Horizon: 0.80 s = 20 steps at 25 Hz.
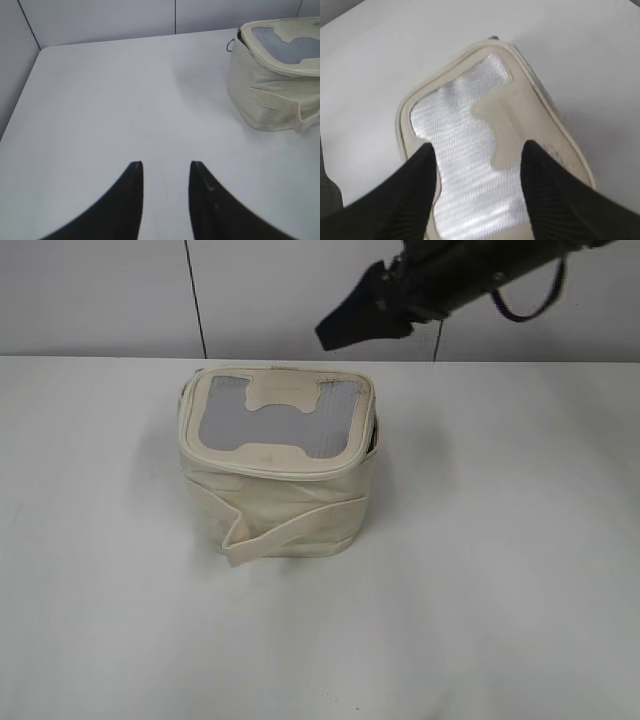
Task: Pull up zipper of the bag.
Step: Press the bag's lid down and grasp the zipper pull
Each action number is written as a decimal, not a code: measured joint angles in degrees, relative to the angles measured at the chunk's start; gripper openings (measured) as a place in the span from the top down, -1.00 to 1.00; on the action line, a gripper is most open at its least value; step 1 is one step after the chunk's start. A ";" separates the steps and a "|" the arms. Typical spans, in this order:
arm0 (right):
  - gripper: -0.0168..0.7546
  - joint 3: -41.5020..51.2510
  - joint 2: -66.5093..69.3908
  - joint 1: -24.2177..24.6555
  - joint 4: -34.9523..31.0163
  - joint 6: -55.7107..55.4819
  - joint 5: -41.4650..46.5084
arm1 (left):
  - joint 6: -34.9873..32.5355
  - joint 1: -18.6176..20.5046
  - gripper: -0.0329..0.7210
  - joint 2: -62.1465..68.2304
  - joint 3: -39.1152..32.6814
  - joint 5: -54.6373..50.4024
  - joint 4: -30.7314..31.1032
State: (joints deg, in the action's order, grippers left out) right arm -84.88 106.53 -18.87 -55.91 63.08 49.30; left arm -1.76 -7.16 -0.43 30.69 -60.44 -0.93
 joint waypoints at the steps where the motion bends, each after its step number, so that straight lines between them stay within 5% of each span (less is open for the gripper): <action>1: -0.16 -4.65 3.09 -0.32 -0.20 -0.34 1.73 | 0.00 0.00 0.29 0.00 0.00 0.00 0.00; 8: -0.13 -25.30 19.32 -2.24 0.54 -3.10 8.50 | 0.00 0.00 0.29 0.00 0.00 0.00 0.11; 20: -0.13 -36.81 30.79 -4.69 1.28 -5.09 7.87 | 0.00 0.00 0.29 0.00 0.00 0.01 0.21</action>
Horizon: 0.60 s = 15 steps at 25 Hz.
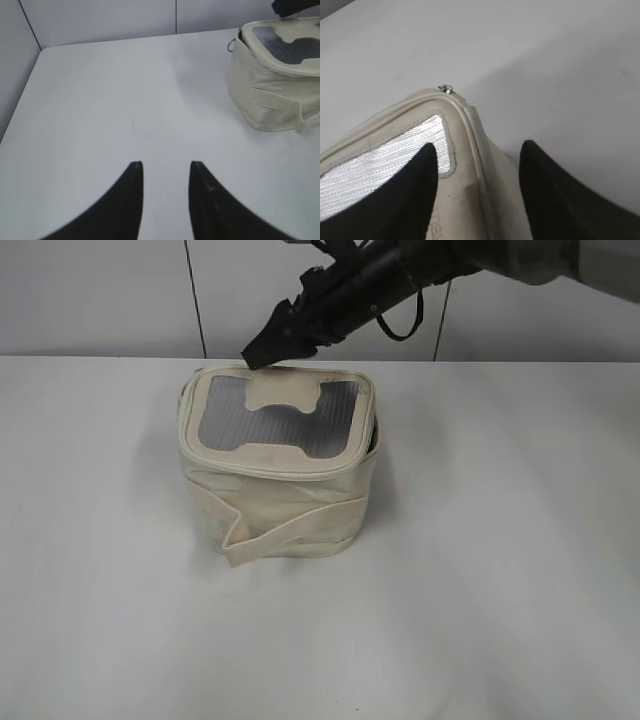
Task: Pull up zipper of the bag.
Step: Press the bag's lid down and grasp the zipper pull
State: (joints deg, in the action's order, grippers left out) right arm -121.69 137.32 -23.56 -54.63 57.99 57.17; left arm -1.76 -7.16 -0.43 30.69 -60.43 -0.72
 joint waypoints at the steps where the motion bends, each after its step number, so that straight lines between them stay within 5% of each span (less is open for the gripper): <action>1: -0.13 -0.13 0.39 -0.29 0.00 -0.05 -0.06 | 0.00 0.00 0.29 0.00 0.00 0.00 0.00; 5: -0.08 -0.13 0.99 -1.62 0.13 -0.22 -1.77 | 0.00 0.00 0.28 0.00 0.00 0.05 0.00; 15: 0.53 -0.44 0.99 -3.13 4.64 -0.27 -1.89 | 0.00 0.00 0.28 0.00 0.00 0.05 0.02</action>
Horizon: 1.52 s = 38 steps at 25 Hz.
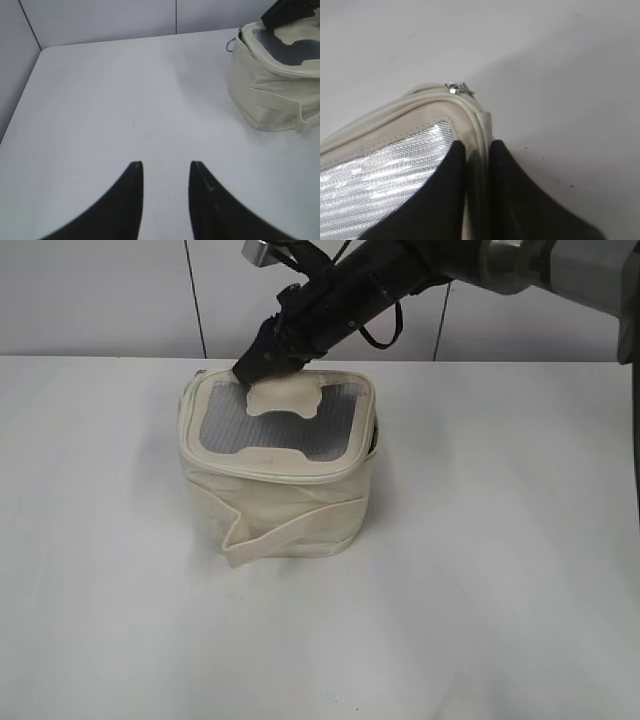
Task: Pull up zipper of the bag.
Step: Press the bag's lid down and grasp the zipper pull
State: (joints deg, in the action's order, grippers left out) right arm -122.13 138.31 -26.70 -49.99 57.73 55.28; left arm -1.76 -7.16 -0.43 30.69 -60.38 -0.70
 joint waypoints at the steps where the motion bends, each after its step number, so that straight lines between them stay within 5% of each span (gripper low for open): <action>1: 0.70 -0.06 0.00 0.00 0.55 0.00 0.57 | 0.00 0.00 0.28 0.00 0.00 0.05 0.04; 3: 0.83 -0.06 0.00 0.00 1.23 0.00 1.95 | 0.00 0.00 0.28 0.00 0.00 0.12 0.70; 11: 0.83 -0.49 -0.05 0.00 1.29 1.58 7.25 | -5.55 0.00 0.28 10.17 2.87 9.09 0.11; 18: 0.83 -0.55 -0.17 0.00 1.01 2.21 9.46 | -19.42 0.00 0.23 35.86 3.52 28.27 -14.33; 24: 0.83 -0.55 -0.34 0.00 1.01 2.21 9.92 | -44.80 1.73 0.22 64.83 13.27 32.07 -39.62; 29: 0.84 -0.55 -0.34 0.00 0.96 2.21 10.19 | -70.73 13.25 0.22 84.17 26.02 11.76 -66.33; 33: 0.84 -0.55 -0.34 0.00 0.90 2.16 10.25 | -84.66 19.09 0.13 96.61 31.59 2.51 -71.22; 38: 0.84 -0.55 -0.34 0.06 0.42 1.99 10.35 | -99.93 14.02 -0.18 106.89 32.07 1.28 -72.41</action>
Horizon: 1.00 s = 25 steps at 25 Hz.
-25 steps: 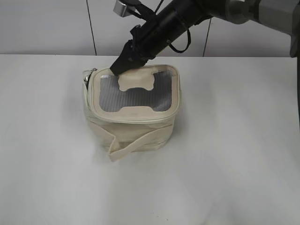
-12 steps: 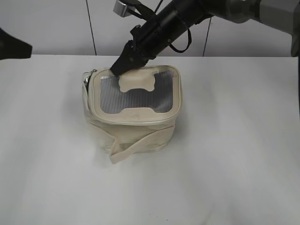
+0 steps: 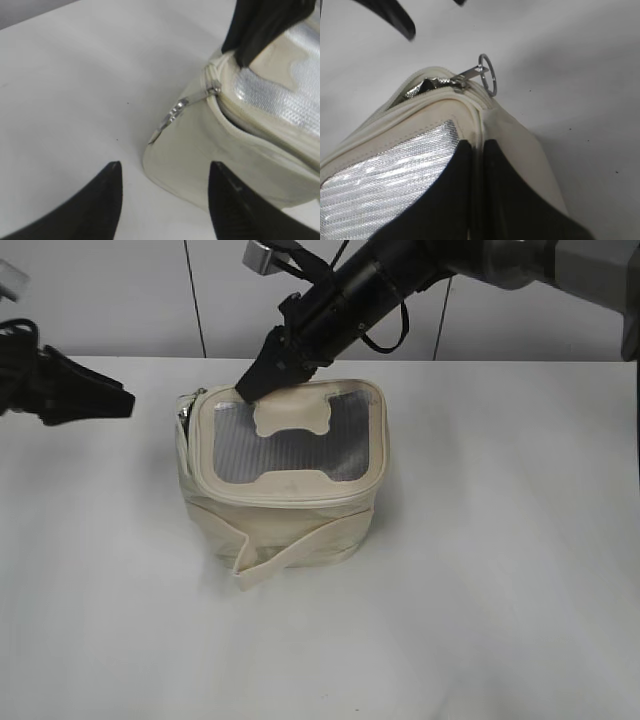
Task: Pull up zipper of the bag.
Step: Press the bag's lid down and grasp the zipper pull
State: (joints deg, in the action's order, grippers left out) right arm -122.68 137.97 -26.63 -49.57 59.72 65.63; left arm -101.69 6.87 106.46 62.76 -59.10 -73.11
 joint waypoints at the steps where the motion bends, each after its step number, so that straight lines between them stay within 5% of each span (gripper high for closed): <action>1: 0.84 0.00 0.00 0.00 -0.06 -0.07 0.00 | -2.10 -1.87 -0.20 0.75 0.00 1.42 0.56; 8: 0.84 0.00 0.00 0.04 -0.07 -1.18 0.11 | -8.99 -10.49 -0.24 0.97 0.30 17.19 1.25; 25: 0.84 0.00 0.00 0.04 -0.41 -1.43 0.13 | -14.30 -12.40 -0.10 3.02 1.97 19.41 -1.27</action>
State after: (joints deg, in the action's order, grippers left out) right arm -122.68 137.97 -26.59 -49.98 58.29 65.75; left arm -115.99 -5.53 109.48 64.72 -39.69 -74.37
